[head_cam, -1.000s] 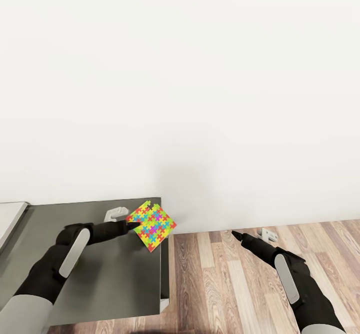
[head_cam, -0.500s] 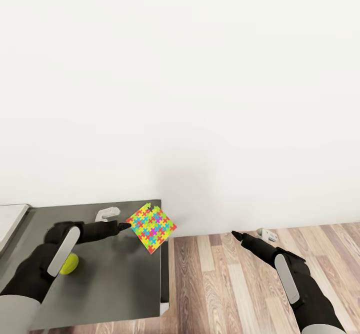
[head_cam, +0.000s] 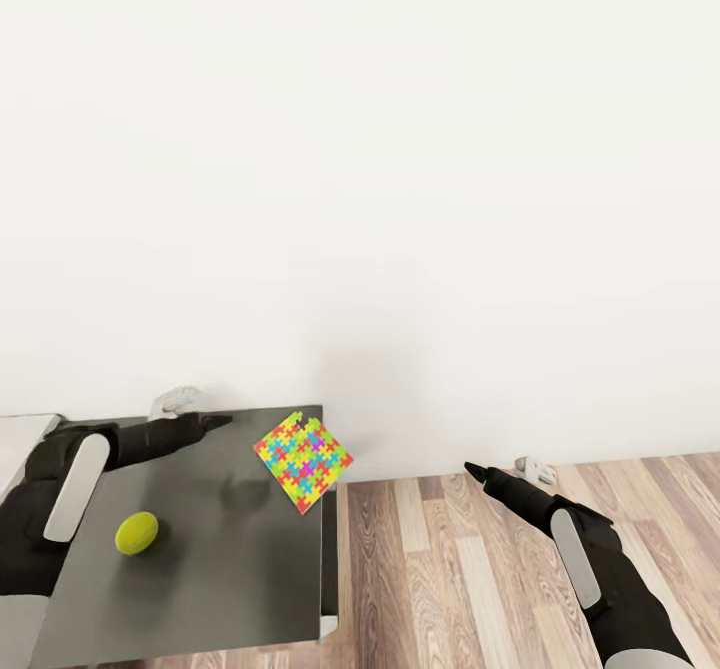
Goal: Put all the toys in the child's room - the three board games (two on the bed and one on the table), the two jigsaw puzzles on the table, and the tennis ball on the table - inside the toy box on the table in the child's room.
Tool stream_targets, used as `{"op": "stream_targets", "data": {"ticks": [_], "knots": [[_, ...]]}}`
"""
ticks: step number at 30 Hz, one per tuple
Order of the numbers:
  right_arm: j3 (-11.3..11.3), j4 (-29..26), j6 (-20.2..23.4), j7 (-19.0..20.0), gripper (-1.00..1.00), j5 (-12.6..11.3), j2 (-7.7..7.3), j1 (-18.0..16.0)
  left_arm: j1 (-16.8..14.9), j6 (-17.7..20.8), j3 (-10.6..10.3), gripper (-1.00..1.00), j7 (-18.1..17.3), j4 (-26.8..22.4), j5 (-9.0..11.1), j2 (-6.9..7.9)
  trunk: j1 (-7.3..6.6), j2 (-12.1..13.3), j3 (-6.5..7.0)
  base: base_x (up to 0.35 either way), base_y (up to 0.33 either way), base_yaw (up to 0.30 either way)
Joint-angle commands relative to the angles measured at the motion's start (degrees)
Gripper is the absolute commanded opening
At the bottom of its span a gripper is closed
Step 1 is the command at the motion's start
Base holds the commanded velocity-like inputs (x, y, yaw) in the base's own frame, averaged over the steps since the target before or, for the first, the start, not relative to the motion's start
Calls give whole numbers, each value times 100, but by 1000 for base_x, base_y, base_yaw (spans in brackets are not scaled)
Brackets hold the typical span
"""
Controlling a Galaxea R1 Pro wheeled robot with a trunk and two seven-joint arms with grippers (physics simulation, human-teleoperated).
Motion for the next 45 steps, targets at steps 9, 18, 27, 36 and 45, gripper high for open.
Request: {"op": "stream_targets", "data": {"ticks": [9,18,27,36,45], "knots": [[-20,-1,38,22,100,-23,-44,-4,6,24,153,100,-68,-96,433,55,4,-9,75,0,0,0],[-70,-4,66,191,100,-48,-75,-4,44,24,145,100,-158,-61,1254,620,4,-9,159,0,0,0],[-296,-12,119,1327,100,-57,-149,9,622,24,-10,100,-1051,-70,3122,1738,4,-9,243,0,0,0],[-763,3,267,2534,100,-67,-214,81,1033,24,-272,100,-1643,-94,3861,2118,4,-9,327,-19,0,0],[-851,113,276,2957,100,-71,-247,107,1071,24,-488,100,-1718,-242,3941,2158,4,-9,411,-159,0,0]]}}
